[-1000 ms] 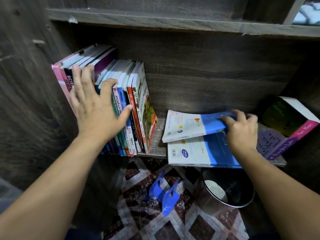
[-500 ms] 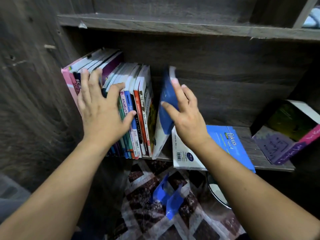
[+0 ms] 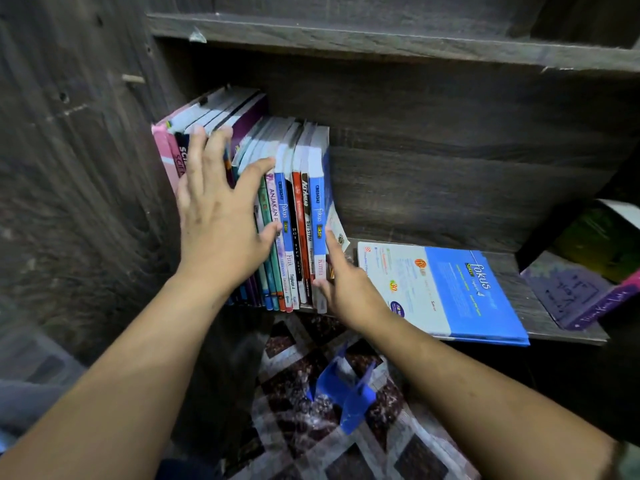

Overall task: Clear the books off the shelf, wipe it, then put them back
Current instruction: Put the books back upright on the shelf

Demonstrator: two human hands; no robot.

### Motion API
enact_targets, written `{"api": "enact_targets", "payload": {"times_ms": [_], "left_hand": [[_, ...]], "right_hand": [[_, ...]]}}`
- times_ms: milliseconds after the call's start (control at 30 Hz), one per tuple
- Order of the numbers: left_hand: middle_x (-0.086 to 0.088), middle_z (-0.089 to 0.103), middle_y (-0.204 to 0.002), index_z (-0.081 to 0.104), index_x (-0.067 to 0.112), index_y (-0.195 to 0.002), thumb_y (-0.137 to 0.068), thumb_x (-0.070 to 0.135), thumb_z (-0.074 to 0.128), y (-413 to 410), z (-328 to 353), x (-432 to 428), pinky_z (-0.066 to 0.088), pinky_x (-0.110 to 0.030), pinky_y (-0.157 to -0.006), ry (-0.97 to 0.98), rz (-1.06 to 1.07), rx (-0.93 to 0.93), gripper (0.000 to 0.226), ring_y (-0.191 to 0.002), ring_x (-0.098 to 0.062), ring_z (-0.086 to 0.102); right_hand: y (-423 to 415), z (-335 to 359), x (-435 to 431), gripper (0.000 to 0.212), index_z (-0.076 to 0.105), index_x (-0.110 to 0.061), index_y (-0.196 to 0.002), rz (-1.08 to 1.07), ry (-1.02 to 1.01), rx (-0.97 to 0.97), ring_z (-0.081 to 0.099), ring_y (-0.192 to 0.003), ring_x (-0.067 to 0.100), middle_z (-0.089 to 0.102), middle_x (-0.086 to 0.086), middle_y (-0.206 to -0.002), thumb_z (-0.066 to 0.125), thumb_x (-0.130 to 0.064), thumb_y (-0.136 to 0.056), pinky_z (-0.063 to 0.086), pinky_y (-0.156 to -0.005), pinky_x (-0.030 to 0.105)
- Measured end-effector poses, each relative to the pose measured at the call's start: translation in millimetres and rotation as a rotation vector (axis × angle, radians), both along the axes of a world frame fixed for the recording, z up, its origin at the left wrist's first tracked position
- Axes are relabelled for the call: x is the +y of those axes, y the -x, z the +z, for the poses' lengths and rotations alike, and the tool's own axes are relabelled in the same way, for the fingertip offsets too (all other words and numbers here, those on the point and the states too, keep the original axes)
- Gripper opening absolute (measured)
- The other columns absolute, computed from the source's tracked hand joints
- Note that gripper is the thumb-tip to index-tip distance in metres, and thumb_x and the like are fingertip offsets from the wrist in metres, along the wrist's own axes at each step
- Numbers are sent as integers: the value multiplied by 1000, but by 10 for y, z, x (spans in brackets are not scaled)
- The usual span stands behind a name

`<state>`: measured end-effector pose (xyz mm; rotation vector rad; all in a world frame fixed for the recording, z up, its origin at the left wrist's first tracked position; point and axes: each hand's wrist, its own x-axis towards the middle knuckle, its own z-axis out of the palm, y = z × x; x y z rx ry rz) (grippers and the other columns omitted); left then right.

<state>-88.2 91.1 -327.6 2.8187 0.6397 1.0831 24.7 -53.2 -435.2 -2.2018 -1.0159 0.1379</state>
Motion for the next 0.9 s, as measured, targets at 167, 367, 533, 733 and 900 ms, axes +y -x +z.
{"api": "enact_targets", "payload": {"times_ms": [167,367,533,733,900], "left_hand": [[-12,7,-159,45,27,-137,-71,34,81,-11,-7,-12,8,-56,-114,-12,6,-7,75,-148,-29,-9],[-12,9,-158,44,28,-136,-70,39,80,-20,-2,-11,14,-55,-116,-38,30,4,75,-147,-30,-7],[-14,9,-158,44,26,-134,-69,39,78,-44,-4,-27,15,-57,-115,-38,39,5,75,-147,-33,-7],[-16,9,-158,44,24,-133,-66,40,77,-79,2,-70,13,-58,-115,-23,59,-7,76,-147,-34,-7],[-17,8,-158,43,23,-133,-65,42,77,-94,-10,-69,11,-59,-114,-29,69,-6,79,-147,-35,-8]], "right_hand": [[-70,-4,48,86,-6,-46,-151,-40,-16,29,59,-112,23,61,6,-129,58,-25,-96,46,-100,40],[-196,81,-284,75,10,-38,-153,45,264,-208,52,-119,30,52,8,-136,57,-38,-94,45,-95,39],[-394,-5,-890,80,24,-34,-149,-21,658,-282,32,-138,27,29,3,-153,51,-70,-83,29,-112,42],[-736,-6,-1531,109,7,-36,-153,-101,909,-184,22,-143,30,14,6,-158,70,-68,-69,24,-115,46],[-852,-66,-1690,109,0,-39,-153,-95,925,-178,19,-142,37,9,7,-159,74,-58,-74,28,-113,46]]}}
